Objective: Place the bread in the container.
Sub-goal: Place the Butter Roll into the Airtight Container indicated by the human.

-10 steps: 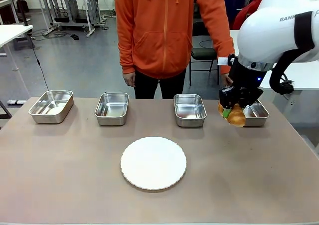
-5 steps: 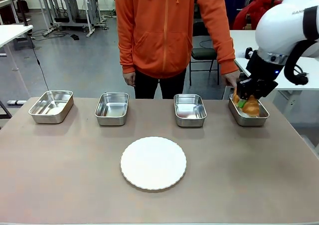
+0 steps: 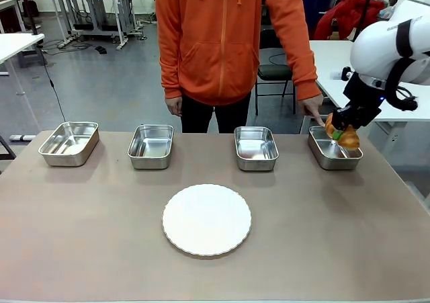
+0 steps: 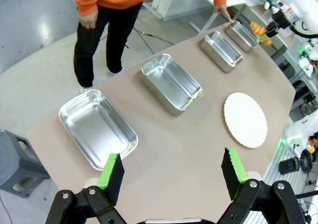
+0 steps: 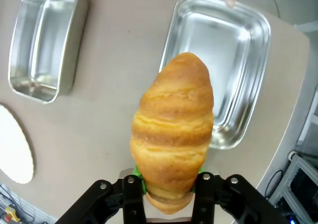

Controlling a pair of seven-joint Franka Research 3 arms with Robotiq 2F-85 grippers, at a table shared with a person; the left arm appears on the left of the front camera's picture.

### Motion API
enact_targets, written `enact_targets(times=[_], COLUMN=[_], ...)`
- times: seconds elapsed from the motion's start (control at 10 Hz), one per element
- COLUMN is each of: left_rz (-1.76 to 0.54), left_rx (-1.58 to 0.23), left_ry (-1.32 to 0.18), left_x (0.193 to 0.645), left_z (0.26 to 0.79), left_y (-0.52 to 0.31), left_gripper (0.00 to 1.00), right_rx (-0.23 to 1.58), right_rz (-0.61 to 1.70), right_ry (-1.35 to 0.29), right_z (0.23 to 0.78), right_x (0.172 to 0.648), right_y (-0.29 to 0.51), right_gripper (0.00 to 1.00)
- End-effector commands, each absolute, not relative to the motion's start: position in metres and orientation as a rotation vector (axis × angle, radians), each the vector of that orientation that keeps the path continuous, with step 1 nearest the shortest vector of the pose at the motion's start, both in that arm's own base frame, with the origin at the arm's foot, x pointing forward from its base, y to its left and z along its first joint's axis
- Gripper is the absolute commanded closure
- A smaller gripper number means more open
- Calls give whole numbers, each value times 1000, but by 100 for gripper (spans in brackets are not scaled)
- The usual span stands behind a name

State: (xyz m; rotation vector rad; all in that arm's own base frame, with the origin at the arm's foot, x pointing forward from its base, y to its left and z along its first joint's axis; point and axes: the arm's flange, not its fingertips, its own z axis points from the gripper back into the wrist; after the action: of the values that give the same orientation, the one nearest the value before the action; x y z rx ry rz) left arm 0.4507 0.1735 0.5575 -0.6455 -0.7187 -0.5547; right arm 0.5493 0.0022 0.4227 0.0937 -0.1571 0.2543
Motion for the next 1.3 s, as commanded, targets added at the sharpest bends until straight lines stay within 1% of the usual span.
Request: enact_targets(times=[0.0,0.2,0.6,0.7,0.8,0.9,1.0,1.2], left_rz=[-566,-566,-566,-566,-566,-566,-566,-566], left_rx=[-654,-654,-654,-654,-654,-654,-654,-654], left_ry=[-729,-729,-729,-729,-729,-729,-729,-729], left_x=[450,450,450,450,450,450,450,450], left_z=[557,557,557,557,557,557,557,557], left_y=[174,174,174,174,174,174,174,174], left_gripper=[0,0,0,0,0,0,0,0], right_rx=[95,82,92,94,83,83,80,84], right_rz=[288,290,254,231,245,249,249,252], right_ry=[-187,-176,-175,-196,-224,-231,-229,-231], right_z=[411,401,393,388,387,389,389,389], right_x=[578,593,599,603,602,601,601,600], right_y=[-4,-5,-11,-16,-16,-16,-17,-18], right_gripper=[60,60,60,60,5,4,0,0])
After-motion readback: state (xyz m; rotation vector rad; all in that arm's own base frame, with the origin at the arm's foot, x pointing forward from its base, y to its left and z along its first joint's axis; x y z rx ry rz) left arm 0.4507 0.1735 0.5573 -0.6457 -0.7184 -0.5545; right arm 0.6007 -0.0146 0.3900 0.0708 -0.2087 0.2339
